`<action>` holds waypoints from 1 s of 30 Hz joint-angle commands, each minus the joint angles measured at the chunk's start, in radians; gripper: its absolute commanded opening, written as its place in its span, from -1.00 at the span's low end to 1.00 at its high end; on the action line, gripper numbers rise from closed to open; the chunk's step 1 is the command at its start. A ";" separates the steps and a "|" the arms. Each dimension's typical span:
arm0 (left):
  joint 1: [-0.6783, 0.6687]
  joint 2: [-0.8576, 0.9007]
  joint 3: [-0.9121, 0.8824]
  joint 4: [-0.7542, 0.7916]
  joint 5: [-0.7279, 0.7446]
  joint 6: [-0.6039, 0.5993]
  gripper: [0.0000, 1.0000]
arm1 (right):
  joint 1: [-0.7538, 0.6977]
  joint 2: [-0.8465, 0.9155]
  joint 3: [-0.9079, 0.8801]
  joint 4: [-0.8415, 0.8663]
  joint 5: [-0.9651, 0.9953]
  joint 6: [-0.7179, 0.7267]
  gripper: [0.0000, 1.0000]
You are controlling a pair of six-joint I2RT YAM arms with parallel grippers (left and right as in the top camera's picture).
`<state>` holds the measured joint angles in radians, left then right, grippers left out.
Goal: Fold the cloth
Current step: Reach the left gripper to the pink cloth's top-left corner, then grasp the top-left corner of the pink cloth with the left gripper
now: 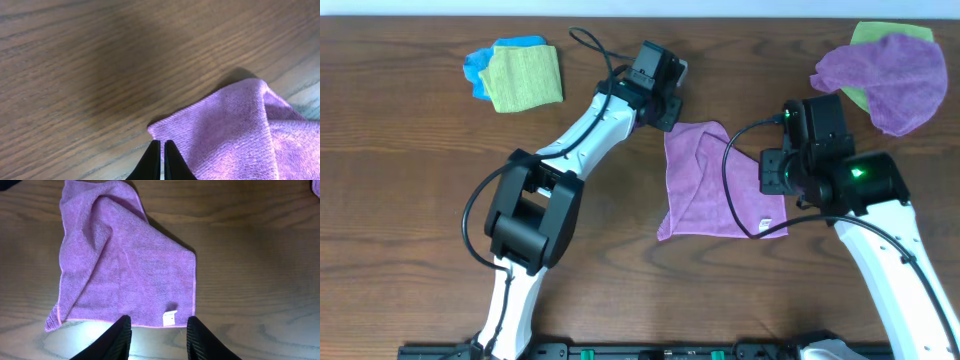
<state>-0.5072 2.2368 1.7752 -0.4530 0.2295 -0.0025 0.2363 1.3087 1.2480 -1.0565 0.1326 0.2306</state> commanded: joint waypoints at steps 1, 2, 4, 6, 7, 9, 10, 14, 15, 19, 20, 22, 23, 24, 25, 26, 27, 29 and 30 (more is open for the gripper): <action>-0.014 0.026 0.026 -0.019 0.015 0.015 -0.88 | -0.004 0.000 -0.001 -0.001 0.018 0.010 -0.28; -0.016 0.026 0.026 -0.024 0.015 0.014 -0.88 | -0.004 0.000 -0.001 -0.001 0.018 0.010 -0.28; -0.024 0.026 0.026 -0.038 0.015 0.013 -0.89 | -0.004 0.000 -0.001 0.000 0.018 0.019 -0.31; -0.026 0.026 0.026 -0.057 0.014 -0.013 -0.88 | -0.004 0.000 -0.001 0.003 0.018 0.028 -0.37; -0.027 0.026 0.026 -0.071 0.014 -0.037 -0.88 | -0.004 0.000 -0.001 0.003 0.022 0.028 -0.42; -0.027 0.026 0.026 -0.100 0.014 -0.064 -0.88 | -0.004 0.000 -0.001 0.002 0.022 0.028 -0.60; -0.027 0.026 0.026 -0.118 0.015 -0.066 -0.88 | -0.004 0.000 -0.001 0.002 0.022 0.028 -0.67; -0.028 0.026 0.026 -0.182 0.021 -0.129 -0.88 | -0.004 0.000 -0.001 -0.003 0.022 0.035 -0.87; -0.028 0.026 0.026 -0.195 0.029 -0.161 -0.88 | -0.004 0.000 -0.001 -0.006 0.026 0.035 -0.93; -0.030 0.026 0.026 -0.212 0.053 -0.203 -0.88 | -0.004 0.000 -0.001 -0.022 0.071 0.035 -0.97; -0.030 0.026 0.026 -0.212 0.067 -0.203 -0.88 | -0.004 0.000 -0.001 -0.026 0.076 0.035 -0.97; -0.031 0.026 0.026 -0.194 0.113 -0.166 -0.88 | -0.004 0.000 -0.001 -0.040 0.077 0.039 -0.97; -0.032 0.026 0.026 -0.184 0.120 -0.145 -0.88 | -0.004 0.000 -0.001 -0.046 0.077 0.039 -0.97; -0.036 0.026 0.026 -0.166 0.119 -0.122 -0.88 | -0.004 0.000 -0.002 -0.050 0.077 0.039 -0.97; -0.038 0.026 0.026 -0.153 0.119 -0.103 -0.88 | -0.004 0.000 -0.002 -0.051 0.077 0.039 -0.96; -0.042 0.026 0.026 -0.140 0.119 -0.084 -0.88 | -0.004 0.000 -0.006 -0.050 0.077 0.039 -0.97; -0.046 0.026 0.026 -0.126 0.118 -0.060 -0.88 | -0.004 0.000 -0.012 -0.048 0.077 0.039 -0.97; -0.053 0.026 0.026 -0.098 0.101 -0.032 -0.88 | -0.004 0.000 -0.037 -0.036 0.077 0.039 -0.96; -0.056 0.026 0.025 -0.089 0.083 -0.026 -0.88 | -0.004 0.000 -0.050 -0.031 0.077 0.039 -0.96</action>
<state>-0.5507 2.2387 1.7790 -0.5556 0.3279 -0.0937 0.2359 1.3083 1.2346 -1.0931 0.1902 0.2569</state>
